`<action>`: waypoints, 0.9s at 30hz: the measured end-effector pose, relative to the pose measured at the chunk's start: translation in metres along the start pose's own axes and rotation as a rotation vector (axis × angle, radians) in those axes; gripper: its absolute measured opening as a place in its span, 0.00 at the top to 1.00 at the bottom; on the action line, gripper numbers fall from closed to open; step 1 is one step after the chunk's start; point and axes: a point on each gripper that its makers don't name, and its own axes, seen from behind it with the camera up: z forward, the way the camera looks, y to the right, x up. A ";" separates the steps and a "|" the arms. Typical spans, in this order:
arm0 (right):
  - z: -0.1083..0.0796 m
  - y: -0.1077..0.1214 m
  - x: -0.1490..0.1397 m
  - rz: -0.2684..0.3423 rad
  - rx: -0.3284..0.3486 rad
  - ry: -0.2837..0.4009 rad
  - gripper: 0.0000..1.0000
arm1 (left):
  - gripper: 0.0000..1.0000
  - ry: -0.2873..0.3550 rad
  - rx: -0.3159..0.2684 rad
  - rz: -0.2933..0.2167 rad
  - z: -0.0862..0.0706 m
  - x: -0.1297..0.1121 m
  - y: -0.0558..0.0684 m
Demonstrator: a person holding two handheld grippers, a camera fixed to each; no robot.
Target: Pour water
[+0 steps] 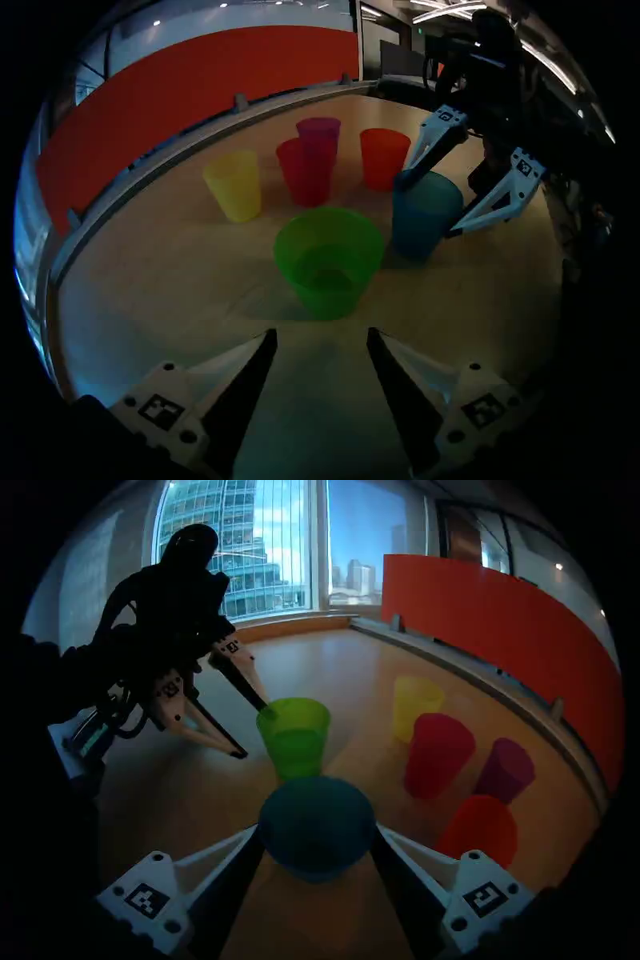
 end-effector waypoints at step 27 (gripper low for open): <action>-0.014 0.000 -0.006 -0.002 -0.030 -0.003 0.01 | 0.17 0.002 0.030 -0.002 -0.009 0.000 -0.006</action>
